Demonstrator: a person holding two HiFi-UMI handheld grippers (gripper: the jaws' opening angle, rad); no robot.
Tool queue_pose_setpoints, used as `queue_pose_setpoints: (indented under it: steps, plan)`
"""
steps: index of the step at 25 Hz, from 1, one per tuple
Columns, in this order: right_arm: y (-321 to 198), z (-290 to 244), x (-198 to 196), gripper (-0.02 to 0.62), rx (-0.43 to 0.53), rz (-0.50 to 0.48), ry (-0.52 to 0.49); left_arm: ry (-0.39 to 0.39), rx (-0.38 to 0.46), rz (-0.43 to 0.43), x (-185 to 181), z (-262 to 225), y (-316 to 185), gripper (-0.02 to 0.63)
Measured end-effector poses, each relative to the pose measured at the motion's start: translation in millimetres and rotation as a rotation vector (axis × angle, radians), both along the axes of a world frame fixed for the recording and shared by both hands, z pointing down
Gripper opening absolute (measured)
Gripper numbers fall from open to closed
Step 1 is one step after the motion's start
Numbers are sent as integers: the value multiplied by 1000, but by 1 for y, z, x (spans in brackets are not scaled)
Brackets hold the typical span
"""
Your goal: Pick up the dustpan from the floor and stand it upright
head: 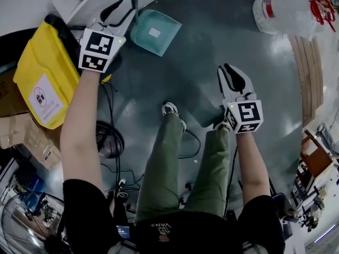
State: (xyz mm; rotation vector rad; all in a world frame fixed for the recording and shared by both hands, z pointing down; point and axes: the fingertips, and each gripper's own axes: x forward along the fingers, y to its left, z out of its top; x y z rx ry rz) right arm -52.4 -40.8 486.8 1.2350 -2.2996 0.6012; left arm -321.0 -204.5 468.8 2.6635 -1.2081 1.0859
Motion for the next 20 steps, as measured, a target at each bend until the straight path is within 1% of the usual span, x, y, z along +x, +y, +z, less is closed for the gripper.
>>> queue_pose_setpoints:
  steps: [6, 10, 14, 17, 20]
  plan:
    - [0, -10, 15, 74, 13, -5, -36, 44, 2, -89, 5, -9, 16, 175]
    - [4, -25, 24, 74, 20, -11, -61, 73, 29, -154, 5, -22, 32, 175]
    - [9, -48, 27, 72, 37, -42, -98, 115, 68, -251, 4, -49, 52, 175]
    - [7, -75, 35, 71, 58, -78, -131, 146, 100, -326, 11, -76, 67, 175]
    - [12, -104, 40, 60, 65, -100, -171, 165, 117, -354, 23, -104, 89, 173]
